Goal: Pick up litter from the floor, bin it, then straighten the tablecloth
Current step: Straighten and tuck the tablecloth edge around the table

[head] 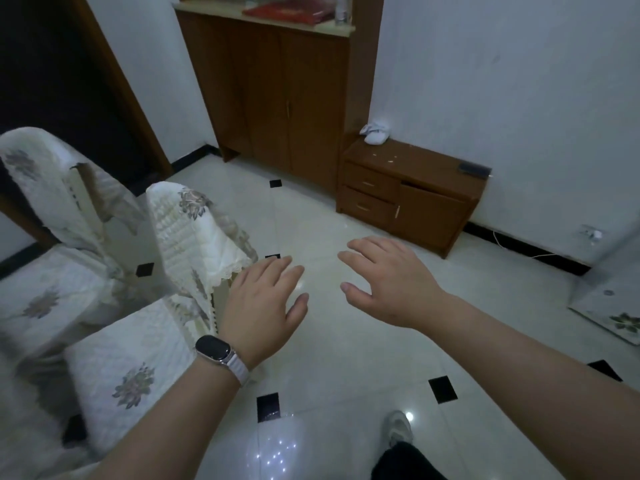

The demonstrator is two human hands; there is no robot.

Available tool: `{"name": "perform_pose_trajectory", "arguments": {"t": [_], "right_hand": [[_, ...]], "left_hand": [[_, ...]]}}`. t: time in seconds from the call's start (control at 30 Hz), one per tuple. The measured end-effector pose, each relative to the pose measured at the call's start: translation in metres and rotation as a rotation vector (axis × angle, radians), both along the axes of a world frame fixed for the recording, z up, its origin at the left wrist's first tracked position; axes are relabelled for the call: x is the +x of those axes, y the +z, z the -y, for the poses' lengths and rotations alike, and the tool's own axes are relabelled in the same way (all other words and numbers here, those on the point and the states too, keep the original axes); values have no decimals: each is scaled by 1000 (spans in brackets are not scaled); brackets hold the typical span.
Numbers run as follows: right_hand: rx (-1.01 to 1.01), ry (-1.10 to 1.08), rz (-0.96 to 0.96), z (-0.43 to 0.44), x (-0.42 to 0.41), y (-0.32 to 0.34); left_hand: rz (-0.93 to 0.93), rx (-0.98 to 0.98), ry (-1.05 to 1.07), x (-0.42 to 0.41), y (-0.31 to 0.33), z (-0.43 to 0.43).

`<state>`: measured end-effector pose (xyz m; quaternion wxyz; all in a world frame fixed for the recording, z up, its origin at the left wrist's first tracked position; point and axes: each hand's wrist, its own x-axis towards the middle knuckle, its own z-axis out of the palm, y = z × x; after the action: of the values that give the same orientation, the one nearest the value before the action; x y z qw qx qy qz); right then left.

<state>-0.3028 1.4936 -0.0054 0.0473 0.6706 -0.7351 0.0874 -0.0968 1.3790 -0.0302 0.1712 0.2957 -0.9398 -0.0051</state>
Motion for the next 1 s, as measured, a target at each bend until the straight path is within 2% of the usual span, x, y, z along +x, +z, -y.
{"name": "perform_pose_trajectory", "arguments": {"t": [0.27, 0.57, 0.73, 1.0], "right_hand": [[-37, 123, 48, 112, -106, -22], [-24, 287, 54, 222, -241, -3], [-2, 354, 75, 272, -271, -4], [39, 452, 71, 376, -276, -14]], "left_hand": [[33, -43, 114, -94, -4, 81], [18, -100, 239, -229, 19, 162], [31, -104, 309, -248, 15, 197], [26, -64, 412, -251, -3, 283]]}}
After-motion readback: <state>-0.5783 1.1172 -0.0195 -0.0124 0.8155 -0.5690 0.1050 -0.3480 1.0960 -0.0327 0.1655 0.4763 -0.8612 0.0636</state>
